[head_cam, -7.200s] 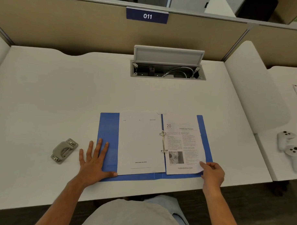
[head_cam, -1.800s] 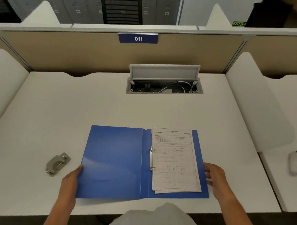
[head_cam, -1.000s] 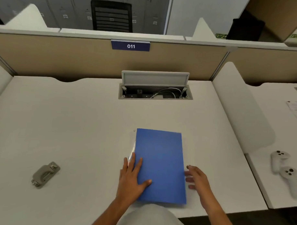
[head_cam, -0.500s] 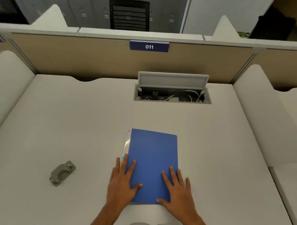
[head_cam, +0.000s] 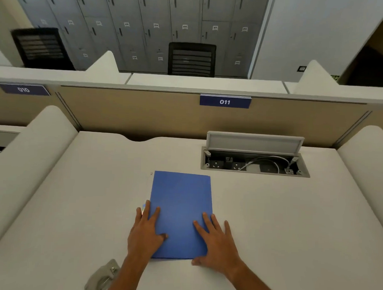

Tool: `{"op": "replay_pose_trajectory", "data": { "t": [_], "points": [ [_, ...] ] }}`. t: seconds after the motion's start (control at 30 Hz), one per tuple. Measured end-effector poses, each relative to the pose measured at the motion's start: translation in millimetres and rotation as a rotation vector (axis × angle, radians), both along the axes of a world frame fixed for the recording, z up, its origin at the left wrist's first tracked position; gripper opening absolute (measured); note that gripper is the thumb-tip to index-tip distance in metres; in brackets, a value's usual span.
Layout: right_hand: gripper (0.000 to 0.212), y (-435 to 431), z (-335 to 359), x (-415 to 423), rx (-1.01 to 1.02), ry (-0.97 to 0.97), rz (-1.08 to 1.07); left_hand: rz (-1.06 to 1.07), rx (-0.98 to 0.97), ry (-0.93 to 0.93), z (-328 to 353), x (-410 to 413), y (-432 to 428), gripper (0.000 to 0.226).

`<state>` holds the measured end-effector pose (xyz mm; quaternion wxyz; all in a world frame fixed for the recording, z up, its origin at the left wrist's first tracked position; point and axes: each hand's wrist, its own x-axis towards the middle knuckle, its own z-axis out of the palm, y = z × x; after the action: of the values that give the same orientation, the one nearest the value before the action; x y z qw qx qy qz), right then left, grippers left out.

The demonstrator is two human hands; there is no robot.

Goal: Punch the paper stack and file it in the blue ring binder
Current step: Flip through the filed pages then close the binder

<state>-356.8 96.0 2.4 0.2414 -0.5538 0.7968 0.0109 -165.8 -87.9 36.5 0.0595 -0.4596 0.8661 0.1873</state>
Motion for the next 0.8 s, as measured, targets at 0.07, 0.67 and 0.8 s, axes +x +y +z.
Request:
{"op": "replay_pose_trajectory", "data": {
  "t": [0.07,0.67,0.8],
  "points": [
    [0.125,-27.3,2.6,-8.9,0.005,0.016,0.012,0.000,0.002,-0.005,2.5,-6.0,-26.5,0.099],
    [0.120,-146.7,5.3,-62.5,0.064,0.061,-0.044,0.001,0.011,0.011,1.0,-67.5,-150.8,0.099],
    [0.119,-161.1,9.5,-70.0,0.074,0.069,-0.058,-0.011,0.014,0.014,-2.4,-78.9,-168.8,0.099]
  ]
}}
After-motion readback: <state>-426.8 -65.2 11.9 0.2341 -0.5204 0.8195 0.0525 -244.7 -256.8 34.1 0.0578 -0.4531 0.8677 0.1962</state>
